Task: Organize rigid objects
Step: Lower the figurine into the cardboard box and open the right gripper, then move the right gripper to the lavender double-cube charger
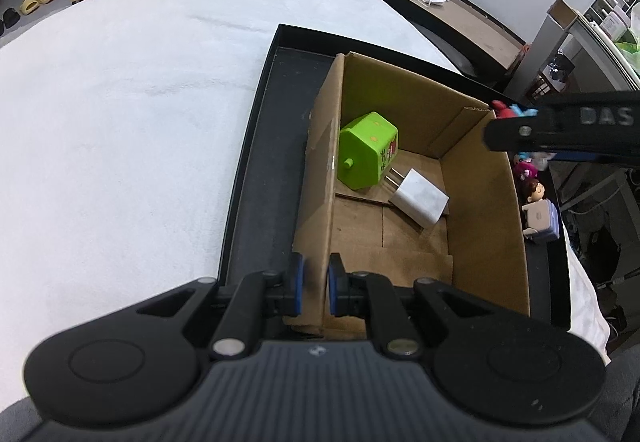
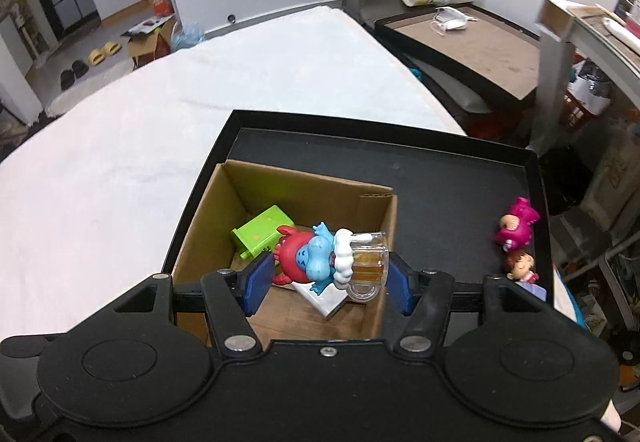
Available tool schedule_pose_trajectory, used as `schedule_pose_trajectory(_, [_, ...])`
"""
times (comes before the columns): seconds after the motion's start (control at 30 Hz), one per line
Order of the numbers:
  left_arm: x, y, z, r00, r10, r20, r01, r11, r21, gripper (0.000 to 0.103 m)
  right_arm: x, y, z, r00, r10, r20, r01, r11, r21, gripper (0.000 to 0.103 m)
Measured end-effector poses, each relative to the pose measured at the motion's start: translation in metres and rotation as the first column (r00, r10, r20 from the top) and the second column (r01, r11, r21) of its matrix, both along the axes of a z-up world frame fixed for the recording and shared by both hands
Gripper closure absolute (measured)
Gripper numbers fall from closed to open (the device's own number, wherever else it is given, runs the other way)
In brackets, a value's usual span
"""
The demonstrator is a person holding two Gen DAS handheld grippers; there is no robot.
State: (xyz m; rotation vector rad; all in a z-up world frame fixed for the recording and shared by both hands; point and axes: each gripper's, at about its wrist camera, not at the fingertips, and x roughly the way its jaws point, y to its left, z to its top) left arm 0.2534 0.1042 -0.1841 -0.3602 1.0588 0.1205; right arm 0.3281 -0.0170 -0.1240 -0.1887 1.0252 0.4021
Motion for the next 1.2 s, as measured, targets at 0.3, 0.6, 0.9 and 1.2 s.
schedule_pose_trajectory(0.3, [0.001, 0.000, 0.000, 1.000, -0.006, 0.002, 0.006, 1.000, -0.002, 0.092, 0.013, 0.005, -0.006, 1.000, 0.004, 0.011, -0.004, 1.000, -0.024, 0.044])
schedule_pose_trajectory(0.6, [0.002, 0.003, 0.000, 1.000, 0.008, -0.001, -0.008, 1.000, -0.002, 0.092, 0.012, -0.019, 0.004, 0.999, -0.052, 0.008, 0.052, 0.999, 0.005, 0.043])
schedule_pose_trajectory(0.9, [0.003, -0.001, 0.001, 1.000, 0.012, -0.006, -0.011, 1.000, 0.019, 0.092, 0.002, -0.067, 0.007, 0.991, -0.129, -0.023, 0.129, 0.992, 0.008, 0.043])
schedule_pose_trajectory(1.2, [0.002, -0.003, 0.003, 1.000, 0.018, -0.009, -0.018, 0.999, 0.036, 0.092, 0.004, -0.122, 0.006, 0.973, -0.226, -0.055, 0.228, 0.973, 0.035, 0.043])
